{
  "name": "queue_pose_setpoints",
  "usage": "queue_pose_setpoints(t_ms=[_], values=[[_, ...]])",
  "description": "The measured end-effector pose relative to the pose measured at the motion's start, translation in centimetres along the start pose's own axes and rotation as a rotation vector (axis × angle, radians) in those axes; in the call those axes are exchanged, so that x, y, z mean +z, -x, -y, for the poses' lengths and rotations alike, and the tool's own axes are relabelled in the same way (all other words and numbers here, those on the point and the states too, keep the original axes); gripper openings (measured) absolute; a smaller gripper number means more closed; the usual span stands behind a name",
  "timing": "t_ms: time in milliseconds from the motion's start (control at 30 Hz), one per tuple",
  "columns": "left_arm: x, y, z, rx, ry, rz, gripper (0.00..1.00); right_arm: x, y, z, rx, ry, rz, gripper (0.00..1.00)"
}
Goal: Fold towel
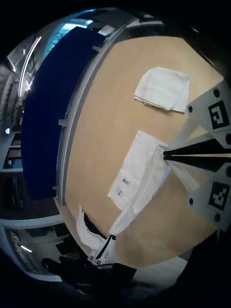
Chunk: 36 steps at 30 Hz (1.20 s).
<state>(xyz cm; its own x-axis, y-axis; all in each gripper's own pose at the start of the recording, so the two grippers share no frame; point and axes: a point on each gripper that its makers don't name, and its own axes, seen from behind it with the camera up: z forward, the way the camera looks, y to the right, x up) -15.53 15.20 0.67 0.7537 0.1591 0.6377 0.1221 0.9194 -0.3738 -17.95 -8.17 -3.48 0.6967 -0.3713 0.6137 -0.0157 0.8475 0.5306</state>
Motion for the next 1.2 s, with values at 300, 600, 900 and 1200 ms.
queue_pose_setpoints(t_ms=[300, 600, 900, 1200], values=[[3.4, 0.1, 1.7, 0.004, 0.001, 0.032, 0.00, 3.1, 0.0, -1.4, 0.020, -0.002, 0.026, 0.02], [5.9, 0.7, 3.3, 0.025, -0.001, 0.059, 0.00, 5.8, 1.0, -2.3, 0.059, -0.006, 0.062, 0.02], [7.5, 0.3, 4.8, 0.045, -0.009, 0.073, 0.00, 7.2, 1.0, -2.8, 0.078, -0.009, 0.077, 0.02], [9.5, 0.0, 5.9, 0.047, -0.018, 0.075, 0.01, 8.9, 1.1, -3.5, 0.083, -0.002, 0.094, 0.02]])
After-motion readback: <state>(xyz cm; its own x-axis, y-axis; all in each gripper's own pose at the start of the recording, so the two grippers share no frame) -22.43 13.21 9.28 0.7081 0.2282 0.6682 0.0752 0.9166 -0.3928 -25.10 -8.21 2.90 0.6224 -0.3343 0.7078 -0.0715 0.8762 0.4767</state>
